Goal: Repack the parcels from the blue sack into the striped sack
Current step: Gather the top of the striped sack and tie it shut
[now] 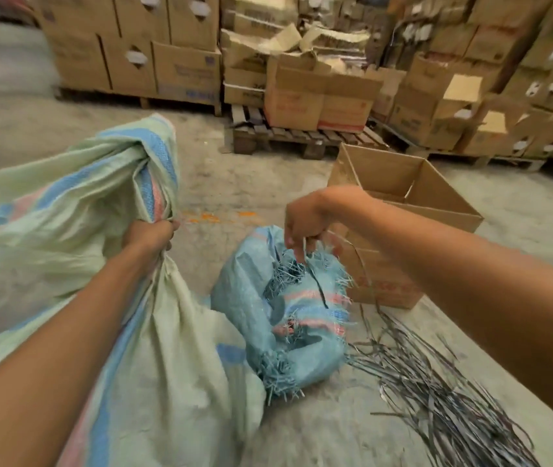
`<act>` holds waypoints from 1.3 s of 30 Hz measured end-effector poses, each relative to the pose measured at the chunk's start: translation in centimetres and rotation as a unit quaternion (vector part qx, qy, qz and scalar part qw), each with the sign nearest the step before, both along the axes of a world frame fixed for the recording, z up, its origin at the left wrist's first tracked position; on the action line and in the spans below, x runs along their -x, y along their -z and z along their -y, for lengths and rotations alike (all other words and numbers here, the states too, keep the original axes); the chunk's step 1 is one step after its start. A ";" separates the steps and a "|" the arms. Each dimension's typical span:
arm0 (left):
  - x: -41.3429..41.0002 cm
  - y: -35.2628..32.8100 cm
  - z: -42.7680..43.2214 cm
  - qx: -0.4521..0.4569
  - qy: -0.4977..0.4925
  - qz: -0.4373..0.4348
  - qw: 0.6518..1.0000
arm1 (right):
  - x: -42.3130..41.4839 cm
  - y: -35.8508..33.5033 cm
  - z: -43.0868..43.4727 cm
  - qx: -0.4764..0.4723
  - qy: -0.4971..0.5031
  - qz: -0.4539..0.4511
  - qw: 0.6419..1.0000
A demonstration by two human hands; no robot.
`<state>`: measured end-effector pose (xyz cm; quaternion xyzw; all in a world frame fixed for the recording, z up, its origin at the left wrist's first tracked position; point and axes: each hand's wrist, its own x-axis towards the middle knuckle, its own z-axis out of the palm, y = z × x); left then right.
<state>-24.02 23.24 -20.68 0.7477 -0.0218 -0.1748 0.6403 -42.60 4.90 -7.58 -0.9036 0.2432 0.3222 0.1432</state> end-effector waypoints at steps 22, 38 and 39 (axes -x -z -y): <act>-0.7 -9.0 -19.1 0.002 -0.112 0.193 0.975 | -19.4 1.8 -21.2 -0.155 -0.074 0.434 0.884; 1.3 -11.4 -20.2 -0.255 -0.164 0.217 0.928 | -19.6 1.1 -21.4 -0.268 -0.130 0.466 0.833; 1.4 -12.0 -20.5 -0.329 -0.160 0.217 0.905 | -19.4 0.8 -21.5 -0.261 -0.134 0.466 0.835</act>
